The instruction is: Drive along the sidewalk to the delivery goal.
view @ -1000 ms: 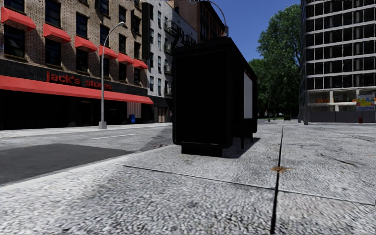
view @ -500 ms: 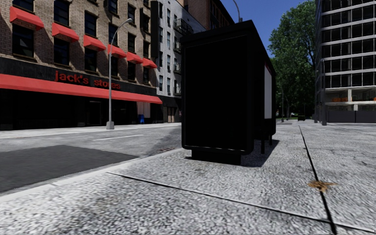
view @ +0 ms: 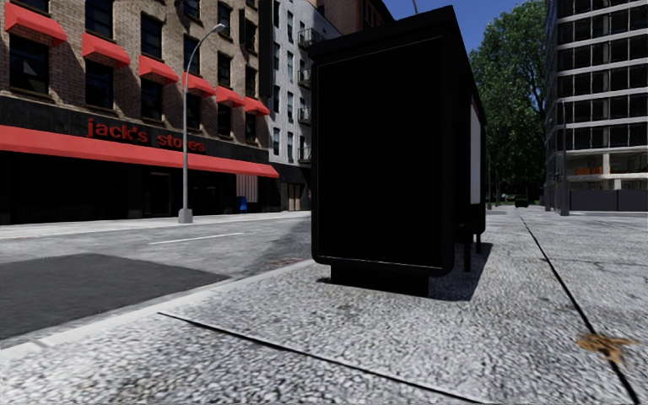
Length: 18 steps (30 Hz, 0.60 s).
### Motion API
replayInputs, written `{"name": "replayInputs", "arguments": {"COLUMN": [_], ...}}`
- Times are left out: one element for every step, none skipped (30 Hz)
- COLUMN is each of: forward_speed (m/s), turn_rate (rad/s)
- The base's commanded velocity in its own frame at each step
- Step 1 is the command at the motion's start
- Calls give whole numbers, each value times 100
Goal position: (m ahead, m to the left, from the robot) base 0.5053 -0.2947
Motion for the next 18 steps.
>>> {"name": "replayInputs", "arguments": {"forward_speed": [0,0,0,0,0,0,0,0,0,0,0,0,0,0,0,0,0,0], "turn_rate": [0,0,0,0,0,0,0,0,0,0,0,0,0,0,0,0,0,0]}}
